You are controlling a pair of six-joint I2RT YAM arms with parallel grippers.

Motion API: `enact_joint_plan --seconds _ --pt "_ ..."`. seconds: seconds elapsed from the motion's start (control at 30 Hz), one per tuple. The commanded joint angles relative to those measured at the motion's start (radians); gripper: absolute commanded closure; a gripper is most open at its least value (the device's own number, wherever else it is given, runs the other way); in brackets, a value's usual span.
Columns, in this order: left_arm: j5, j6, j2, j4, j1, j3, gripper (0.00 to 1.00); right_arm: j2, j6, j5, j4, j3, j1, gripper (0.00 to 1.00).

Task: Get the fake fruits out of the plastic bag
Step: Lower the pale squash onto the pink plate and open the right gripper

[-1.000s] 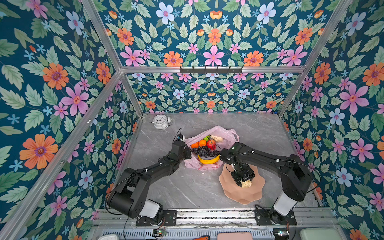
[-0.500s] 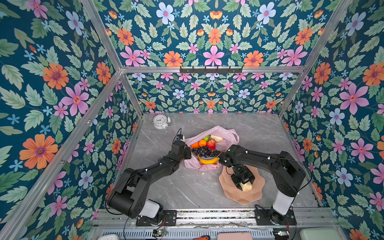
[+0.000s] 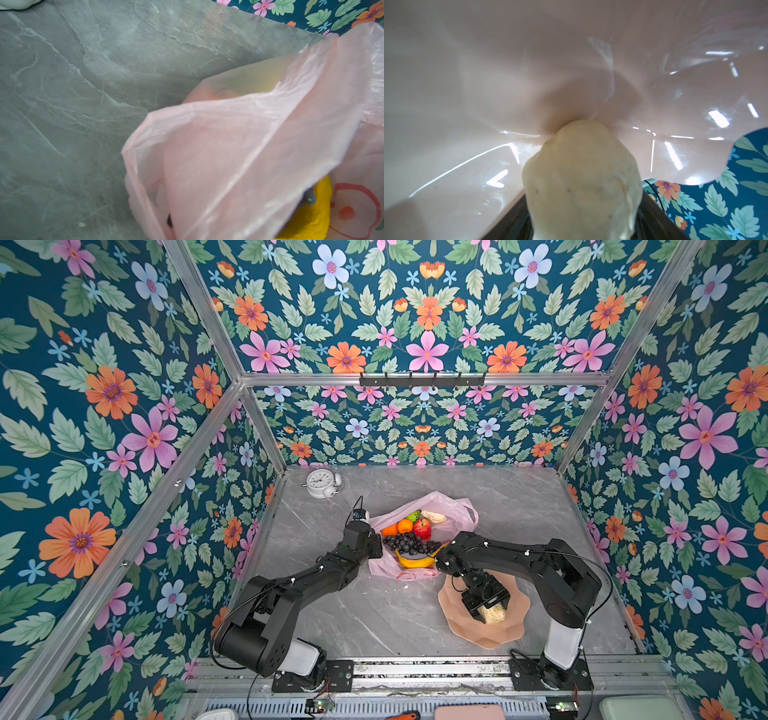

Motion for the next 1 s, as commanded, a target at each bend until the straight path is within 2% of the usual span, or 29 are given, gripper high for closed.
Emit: enact_joint_plan --seconds 0.0,0.3,0.63,0.97 --pt "-0.005 0.013 0.001 0.005 0.001 0.008 1.00 0.008 0.010 0.011 -0.017 0.005 0.001 0.26" --pt "-0.002 0.013 0.008 0.006 0.001 0.010 1.00 0.023 -0.008 0.023 -0.019 0.035 0.003 0.23" --pt "-0.003 0.013 0.005 0.006 0.000 0.009 1.00 0.075 -0.017 0.042 -0.055 0.081 0.008 0.34" --pt "-0.004 0.014 0.001 0.005 0.000 0.008 1.00 0.084 -0.016 0.027 -0.093 0.095 0.032 0.35"
